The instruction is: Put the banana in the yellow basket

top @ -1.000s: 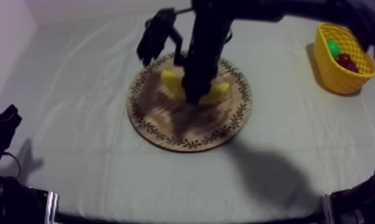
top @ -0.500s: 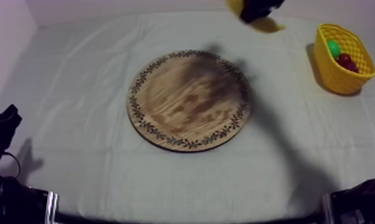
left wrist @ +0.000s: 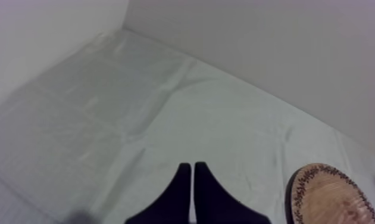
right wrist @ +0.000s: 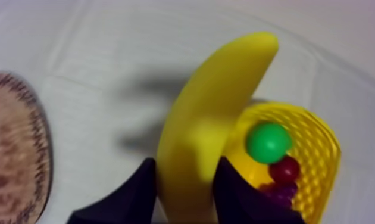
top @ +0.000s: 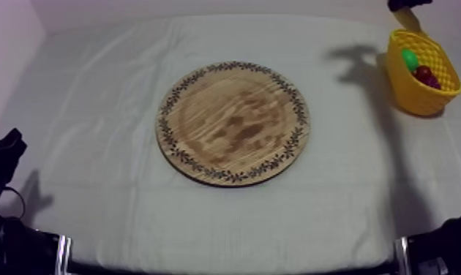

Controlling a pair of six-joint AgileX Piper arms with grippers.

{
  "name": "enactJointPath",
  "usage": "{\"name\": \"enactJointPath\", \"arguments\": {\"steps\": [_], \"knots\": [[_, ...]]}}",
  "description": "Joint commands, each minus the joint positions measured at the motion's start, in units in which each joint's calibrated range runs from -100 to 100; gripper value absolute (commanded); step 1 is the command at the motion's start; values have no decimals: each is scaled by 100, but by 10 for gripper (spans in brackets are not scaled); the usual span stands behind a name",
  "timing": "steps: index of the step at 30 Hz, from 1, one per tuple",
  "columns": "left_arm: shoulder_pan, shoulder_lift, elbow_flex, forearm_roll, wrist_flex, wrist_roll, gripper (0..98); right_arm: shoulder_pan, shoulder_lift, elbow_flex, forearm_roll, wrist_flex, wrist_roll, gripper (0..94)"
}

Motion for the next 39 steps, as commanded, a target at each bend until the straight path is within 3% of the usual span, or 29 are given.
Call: {"name": "enactJointPath", "arguments": {"steps": [1,11,19,26,31,39], "knots": [[-1,4,0,-2,0,1,1,213,88,-4,69,-107,-64,325],[-1,4,0,-2,0,1,1,489,397,-8,286,-406,-287,344],[-1,4,0,-2,0,1,1,628,391,127,517,-441,-610,528],[-1,4,0,-2,0,1,1,670,90,385,482,-400,-596,547],[-1,4,0,-2,0,1,1,544,-358,743,391,-470,-566,499],[-1,4,0,-2,0,1,1,93,-1318,1716,219,-884,-605,169]]}}
